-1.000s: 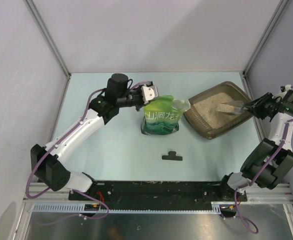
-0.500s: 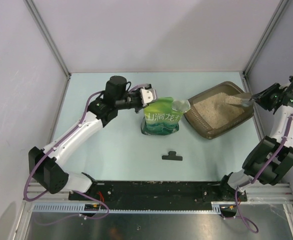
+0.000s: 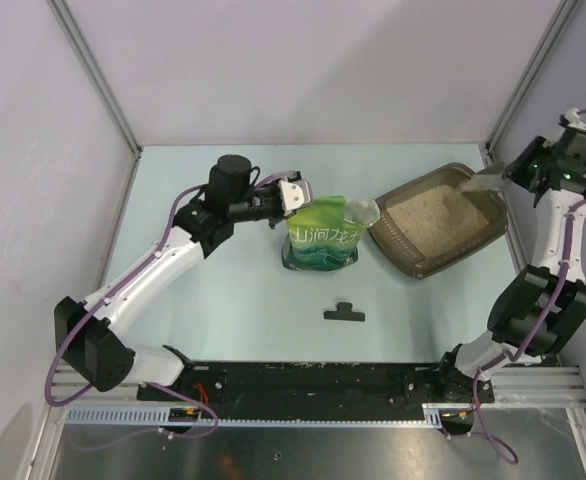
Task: Fill the litter box with clean litter
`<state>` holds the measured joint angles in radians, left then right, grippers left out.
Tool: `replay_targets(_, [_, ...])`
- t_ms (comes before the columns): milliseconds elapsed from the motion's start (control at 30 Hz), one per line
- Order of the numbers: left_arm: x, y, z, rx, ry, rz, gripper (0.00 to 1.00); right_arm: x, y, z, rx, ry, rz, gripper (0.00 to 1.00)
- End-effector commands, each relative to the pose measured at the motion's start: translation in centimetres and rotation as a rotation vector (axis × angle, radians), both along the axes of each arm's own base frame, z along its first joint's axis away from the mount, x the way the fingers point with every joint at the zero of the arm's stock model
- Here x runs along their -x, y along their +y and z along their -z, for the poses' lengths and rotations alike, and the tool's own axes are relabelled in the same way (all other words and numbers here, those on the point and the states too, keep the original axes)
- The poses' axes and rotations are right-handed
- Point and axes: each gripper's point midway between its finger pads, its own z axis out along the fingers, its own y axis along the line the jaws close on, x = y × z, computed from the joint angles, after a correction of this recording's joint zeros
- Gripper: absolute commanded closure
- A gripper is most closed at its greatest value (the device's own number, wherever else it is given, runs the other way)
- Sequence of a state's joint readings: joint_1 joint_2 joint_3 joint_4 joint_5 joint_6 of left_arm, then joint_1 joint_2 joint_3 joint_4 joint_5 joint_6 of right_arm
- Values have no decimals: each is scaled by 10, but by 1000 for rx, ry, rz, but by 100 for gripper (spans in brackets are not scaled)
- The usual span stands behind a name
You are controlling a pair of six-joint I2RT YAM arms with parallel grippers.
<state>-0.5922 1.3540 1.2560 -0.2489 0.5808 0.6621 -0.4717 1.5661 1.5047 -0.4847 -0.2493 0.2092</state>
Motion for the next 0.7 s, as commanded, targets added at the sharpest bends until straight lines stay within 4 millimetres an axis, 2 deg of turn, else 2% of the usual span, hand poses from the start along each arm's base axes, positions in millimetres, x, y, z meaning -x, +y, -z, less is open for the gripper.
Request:
replay_targets(0, [6,0,-49,101,-124,27,100,-18,15,-51,342,-92,-110,100])
replay_targets(33, [6,0,-49,102,-124,25,100,-19,35,-62,411,-115,-156,100])
replay_targets(100, [7,1,-49,101,-122,22,100,-12,37,-62,551,-78,-187,100])
replay_targets(133, [7,1,-50,103,-124,23,100,-12,46,-64,586,-79,-212,100])
replay_targets(233, [7,1,-52,106,-124,19,100,2,50,-75,702,-46,-250,100])
replay_targets(300, [6,1,-53,109,-122,20,100,11,56,-89,713,-70,-270,100])
replay_targets(333, [6,1,-53,110,-122,20,100,15,74,-100,672,-103,-347,100])
replay_targets(367, [7,0,-54,113,-118,20,100,31,115,-117,494,-149,-481,100])
replay_targets(400, [7,0,-53,113,-115,20,100,39,149,-146,428,-253,-630,100])
replay_targets(500, [8,1,-53,117,-105,20,100,69,215,-159,249,-317,-932,100])
replay_targets(533, [9,1,-52,117,-102,20,100,78,235,-170,239,-346,-993,100])
replay_targets(633, [8,1,-52,117,-99,10,100,97,266,-173,188,-363,-1133,100])
replay_targets(667, [8,2,-52,116,-100,6,100,105,280,-165,163,-333,-1189,100])
